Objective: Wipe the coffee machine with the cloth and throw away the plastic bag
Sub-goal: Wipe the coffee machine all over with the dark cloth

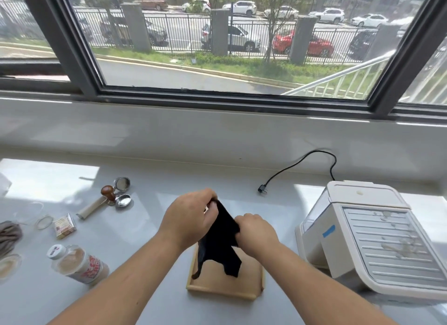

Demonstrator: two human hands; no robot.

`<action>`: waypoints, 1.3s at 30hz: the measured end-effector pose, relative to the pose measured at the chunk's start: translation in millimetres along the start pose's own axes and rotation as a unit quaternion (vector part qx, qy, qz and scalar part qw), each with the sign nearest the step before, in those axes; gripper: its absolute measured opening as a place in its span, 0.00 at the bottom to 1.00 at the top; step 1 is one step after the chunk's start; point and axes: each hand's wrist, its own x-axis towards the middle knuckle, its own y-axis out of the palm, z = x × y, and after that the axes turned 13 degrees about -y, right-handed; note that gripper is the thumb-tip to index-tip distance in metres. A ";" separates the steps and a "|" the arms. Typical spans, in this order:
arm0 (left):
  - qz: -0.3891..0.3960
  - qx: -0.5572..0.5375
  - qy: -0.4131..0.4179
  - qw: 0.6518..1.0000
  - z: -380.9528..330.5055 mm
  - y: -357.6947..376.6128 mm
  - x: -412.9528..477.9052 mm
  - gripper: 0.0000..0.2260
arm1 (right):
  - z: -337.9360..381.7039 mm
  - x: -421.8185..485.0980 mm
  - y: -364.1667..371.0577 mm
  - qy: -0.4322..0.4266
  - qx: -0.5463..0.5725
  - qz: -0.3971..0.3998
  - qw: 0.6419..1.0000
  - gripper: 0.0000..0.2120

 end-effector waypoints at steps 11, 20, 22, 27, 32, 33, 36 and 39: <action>-0.057 0.068 -0.025 0.996 -3.7 -52.2 31.3 0.02 | 1.8 -2.8 -92.5 0.016 0.058 -0.127 0.990 0.05; -0.053 0.056 -0.043 0.996 -49.2 -71.4 57.3 0.06 | -14.2 -20.5 -178.4 0.009 0.038 -0.219 0.975 0.04; -0.059 0.048 -0.035 0.996 -62.8 -75.0 62.9 0.06 | -20.6 -27.2 -196.2 0.009 0.033 -0.235 0.971 0.04; -0.082 0.026 0.001 0.996 -100.0 -82.8 74.8 0.05 | -39.3 -49.4 -237.1 0.014 0.004 -0.288 0.957 0.02; -0.091 0.000 0.033 0.995 -143.0 -84.3 85.5 0.05 | -56.9 -75.3 -274.5 0.018 -0.003 -0.319 0.948 0.05; -0.094 -0.003 0.042 0.995 -151.5 -83.9 88.1 0.05 | -61.2 -80.3 -281.8 0.016 -0.009 -0.329 0.944 0.04; -0.097 -0.010 0.070 0.993 -176.1 -81.1 95.5 0.05 | -74.4 -97.2 -302.4 0.014 -0.024 -0.347 0.937 0.04; -0.102 -0.021 0.087 0.991 -199.2 -73.9 100.9 0.05 | -89.6 -114.5 -319.1 0.035 -0.032 -0.366 0.929 0.06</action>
